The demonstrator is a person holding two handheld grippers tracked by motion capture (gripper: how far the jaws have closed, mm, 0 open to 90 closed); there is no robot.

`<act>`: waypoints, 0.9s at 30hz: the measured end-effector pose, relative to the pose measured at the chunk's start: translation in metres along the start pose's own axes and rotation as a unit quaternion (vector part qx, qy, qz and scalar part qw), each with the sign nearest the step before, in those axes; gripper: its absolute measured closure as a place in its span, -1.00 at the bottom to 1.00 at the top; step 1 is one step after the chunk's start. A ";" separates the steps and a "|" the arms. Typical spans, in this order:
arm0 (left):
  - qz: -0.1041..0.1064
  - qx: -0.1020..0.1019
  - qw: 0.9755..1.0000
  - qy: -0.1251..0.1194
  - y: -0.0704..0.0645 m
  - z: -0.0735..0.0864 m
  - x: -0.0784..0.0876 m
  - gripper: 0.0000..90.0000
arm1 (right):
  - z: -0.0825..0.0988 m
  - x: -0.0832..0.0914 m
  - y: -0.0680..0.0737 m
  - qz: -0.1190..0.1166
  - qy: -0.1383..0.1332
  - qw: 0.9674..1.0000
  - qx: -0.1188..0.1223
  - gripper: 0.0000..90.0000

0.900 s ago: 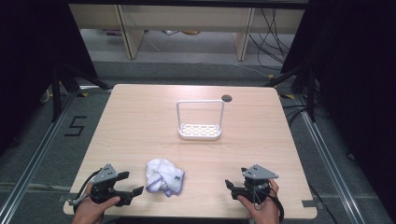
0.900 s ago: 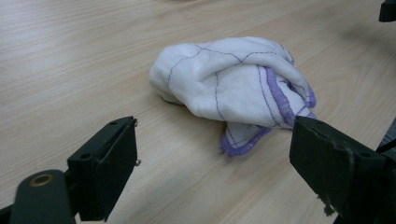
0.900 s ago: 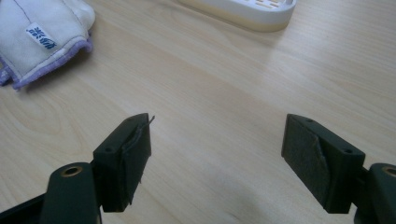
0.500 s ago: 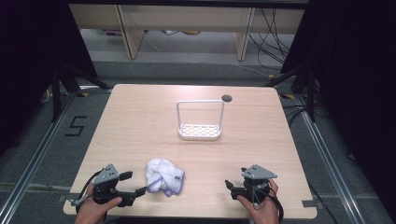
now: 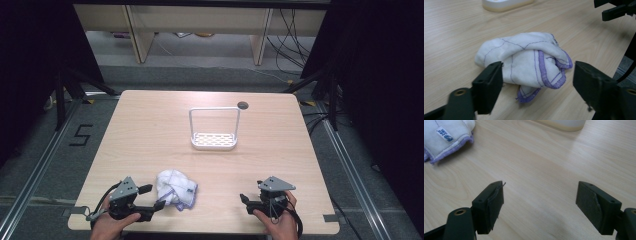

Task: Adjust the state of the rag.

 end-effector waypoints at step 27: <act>-0.009 -0.069 0.998 -0.006 0.017 -0.028 -0.005 0.88 | -0.048 -0.024 0.107 -0.123 -0.034 0.985 0.119 -0.13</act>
Point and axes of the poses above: each handheld gripper's, and its own axes: x roughly backward along the jaws, z roughly out of its underside, y roughly to its left, the point moved 6 cm from there along -x, roughly forward along the jaws, and after that the axes turned 1 degree about -z, right-handed, at the moved point
